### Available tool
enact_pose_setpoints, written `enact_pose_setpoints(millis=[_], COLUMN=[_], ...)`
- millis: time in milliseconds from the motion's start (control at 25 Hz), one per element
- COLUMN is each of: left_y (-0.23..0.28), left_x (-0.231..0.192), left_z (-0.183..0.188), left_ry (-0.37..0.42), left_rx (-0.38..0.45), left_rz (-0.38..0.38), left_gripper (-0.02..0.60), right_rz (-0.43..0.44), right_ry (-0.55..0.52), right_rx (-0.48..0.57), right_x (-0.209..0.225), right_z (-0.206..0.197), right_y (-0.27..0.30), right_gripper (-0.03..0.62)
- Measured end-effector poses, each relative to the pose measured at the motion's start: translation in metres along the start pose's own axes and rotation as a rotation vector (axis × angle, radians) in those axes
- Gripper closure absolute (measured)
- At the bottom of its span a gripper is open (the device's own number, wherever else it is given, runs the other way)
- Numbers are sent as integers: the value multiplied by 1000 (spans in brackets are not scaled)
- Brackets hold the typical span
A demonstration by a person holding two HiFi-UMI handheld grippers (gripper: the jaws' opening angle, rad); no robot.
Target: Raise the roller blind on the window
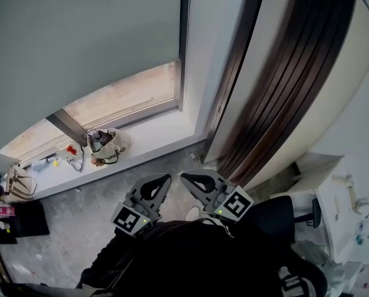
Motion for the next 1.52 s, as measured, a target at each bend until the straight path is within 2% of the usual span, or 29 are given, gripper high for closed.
enact_pose_setpoints(millis=[240, 400, 520, 640, 880, 1160, 1320, 1520], left_y=[35, 53, 64, 76, 95, 115, 118, 119], left_x=[18, 23, 19, 5, -43, -128, -176, -227], left_z=[-5, -7, -7, -5, -6, 21, 30, 39], left_ry=[8, 27, 24, 52, -7, -17, -8, -5], left_rx=[-16, 9, -8, 18, -2, 32, -23, -17], left_rz=[47, 52, 63, 50, 31, -60, -82, -142], left_gripper=[575, 577, 577, 577, 577, 577, 577, 577], right_rz=[32, 45, 44, 34, 0, -65, -113, -171], right_ry=[10, 29, 33, 38, 16, -11, -8, -7], right_rx=[-14, -9, -15, -25, -47, -53, -53, -57], right_x=[26, 44, 58, 72, 104, 145, 164, 179], right_z=[-2, -3, -5, -7, -8, 7, 11, 11], right_y=[-27, -39, -40, -33, 2, 72, 113, 161], right_gripper=[591, 591, 591, 591, 591, 591, 591, 591])
Point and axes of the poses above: the fingertips, and each gripper's own axes: y forward along the fingers, x to its right, z out of its top, the point moved 8 cm from there along -y, backward along the fingers, and after that the axes turned 8 degrees about z, right-handed, at the moved point
